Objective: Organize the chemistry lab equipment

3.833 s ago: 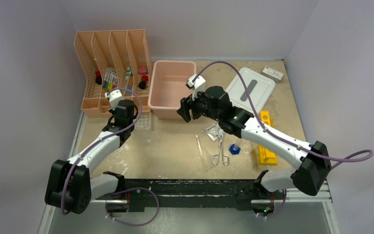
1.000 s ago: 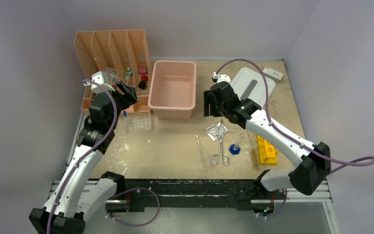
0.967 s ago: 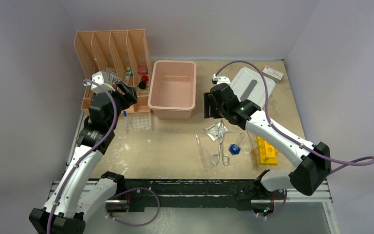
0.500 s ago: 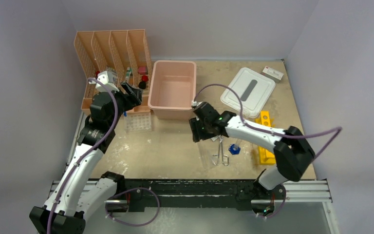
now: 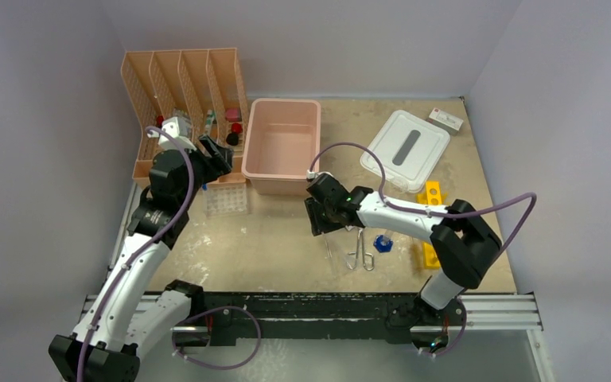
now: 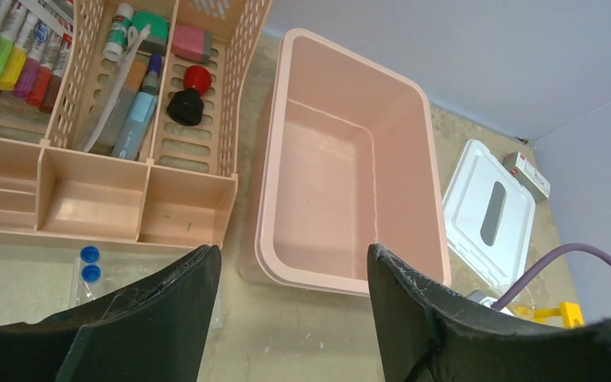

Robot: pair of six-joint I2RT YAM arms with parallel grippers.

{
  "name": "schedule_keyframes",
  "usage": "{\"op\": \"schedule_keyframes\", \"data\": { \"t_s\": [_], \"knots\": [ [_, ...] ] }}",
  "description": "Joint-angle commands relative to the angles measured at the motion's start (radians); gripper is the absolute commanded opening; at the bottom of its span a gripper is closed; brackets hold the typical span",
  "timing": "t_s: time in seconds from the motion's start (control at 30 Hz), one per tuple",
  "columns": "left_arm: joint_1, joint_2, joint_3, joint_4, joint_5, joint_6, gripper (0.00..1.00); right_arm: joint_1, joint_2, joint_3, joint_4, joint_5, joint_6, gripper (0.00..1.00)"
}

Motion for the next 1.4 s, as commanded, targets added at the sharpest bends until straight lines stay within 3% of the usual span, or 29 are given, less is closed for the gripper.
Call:
{"op": "schedule_keyframes", "data": {
  "t_s": [0.0, 0.43, 0.67, 0.87, 1.17, 1.37],
  "knots": [
    [0.004, 0.007, 0.046, 0.019, -0.004, 0.001, 0.66, -0.002, 0.034, 0.010, 0.005, 0.065, 0.029, 0.48],
    [0.004, 0.014, 0.062, 0.004, -0.011, 0.001, 0.66, -0.002, 0.126, 0.020, 0.086, 0.112, 0.030, 0.41],
    [0.004, 0.019, 0.074, 0.003, -0.011, 0.007, 0.66, -0.002, 0.132, 0.009, 0.119, 0.116, 0.036, 0.28],
    [0.004, 0.017, 0.058, 0.022, 0.037, -0.020, 0.66, -0.004, 0.020, -0.024, 0.147, 0.054, -0.032, 0.23],
    [0.003, 0.011, -0.001, 0.117, 0.166, -0.067, 0.66, -0.013, -0.274, -0.146, 0.147, -0.007, -0.066, 0.22],
    [-0.002, 0.019, -0.045, 0.220, 0.265, -0.123, 0.66, -0.041, -0.375, -0.113, 0.147, 0.010, -0.057, 0.22]
  ]
}}
